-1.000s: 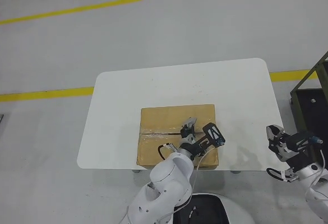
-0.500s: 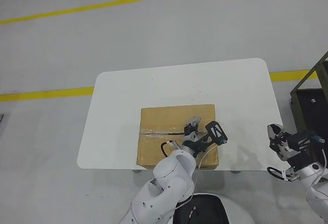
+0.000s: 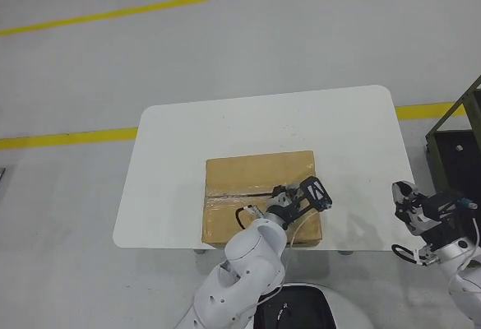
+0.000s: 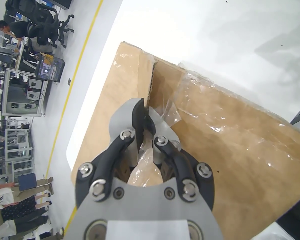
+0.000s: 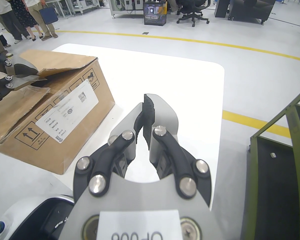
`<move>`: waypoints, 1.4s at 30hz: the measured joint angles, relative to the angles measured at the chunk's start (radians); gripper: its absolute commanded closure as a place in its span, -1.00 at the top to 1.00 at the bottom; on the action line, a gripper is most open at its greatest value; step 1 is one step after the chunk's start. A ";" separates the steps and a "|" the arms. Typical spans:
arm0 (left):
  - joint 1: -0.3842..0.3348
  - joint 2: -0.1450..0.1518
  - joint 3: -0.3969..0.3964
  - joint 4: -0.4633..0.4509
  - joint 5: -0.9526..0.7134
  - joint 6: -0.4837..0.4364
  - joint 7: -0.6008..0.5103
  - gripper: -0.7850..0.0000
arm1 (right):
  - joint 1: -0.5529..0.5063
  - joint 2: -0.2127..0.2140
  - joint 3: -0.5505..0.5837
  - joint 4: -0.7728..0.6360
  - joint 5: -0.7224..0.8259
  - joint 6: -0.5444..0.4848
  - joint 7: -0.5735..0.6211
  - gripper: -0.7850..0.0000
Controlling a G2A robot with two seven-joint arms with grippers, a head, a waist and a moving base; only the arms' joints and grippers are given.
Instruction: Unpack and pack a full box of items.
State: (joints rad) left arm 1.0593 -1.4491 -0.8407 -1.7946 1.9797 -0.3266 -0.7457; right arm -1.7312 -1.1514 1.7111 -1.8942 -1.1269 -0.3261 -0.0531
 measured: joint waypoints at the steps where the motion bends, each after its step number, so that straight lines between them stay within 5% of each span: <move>1: 0.004 0.000 -0.003 -0.006 -0.001 0.003 0.003 -1.00 | 0.001 0.000 0.000 -0.001 0.002 -0.002 0.000 -1.00; 6: 0.038 0.002 -0.037 -0.064 -0.025 0.015 0.018 -1.00 | 0.005 0.000 0.003 -0.011 0.028 -0.028 -0.003 -1.00; 9: 0.060 0.006 -0.059 -0.098 -0.037 -0.001 0.022 -0.73 | 0.009 0.000 0.004 -0.014 0.032 -0.038 0.003 -1.00; 10: 0.066 0.006 -0.063 -0.105 -0.039 -0.006 0.022 -1.00 | 0.011 0.000 0.004 -0.014 0.033 -0.039 0.006 -1.00; 12: 0.077 0.008 -0.068 -0.116 -0.043 -0.015 0.026 -0.98 | 0.015 0.000 0.000 -0.014 0.030 -0.040 0.012 -1.00; 16: 0.086 0.007 -0.066 -0.118 -0.038 -0.017 0.034 -0.11 | 0.023 0.000 -0.008 -0.015 0.023 -0.039 0.016 -1.00; 19: 0.086 0.005 -0.063 -0.114 -0.034 -0.019 0.037 -0.29 | 0.025 -0.001 -0.011 -0.016 0.020 -0.038 0.018 -1.00; 23: 0.084 0.004 -0.065 -0.106 -0.024 -0.023 0.039 -1.00 | 0.024 -0.001 -0.010 -0.014 0.022 -0.035 0.014 -1.00; 42: 0.142 0.010 -0.168 -0.224 -0.068 0.016 0.099 -1.00 | 0.076 -0.002 -0.028 -0.044 0.108 -0.095 0.032 -1.00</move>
State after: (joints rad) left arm 1.2008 -1.4389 -1.0082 -2.0185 1.9113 -0.3110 -0.6467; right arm -1.6555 -1.1538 1.6834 -1.9386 -1.0192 -0.4208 -0.0216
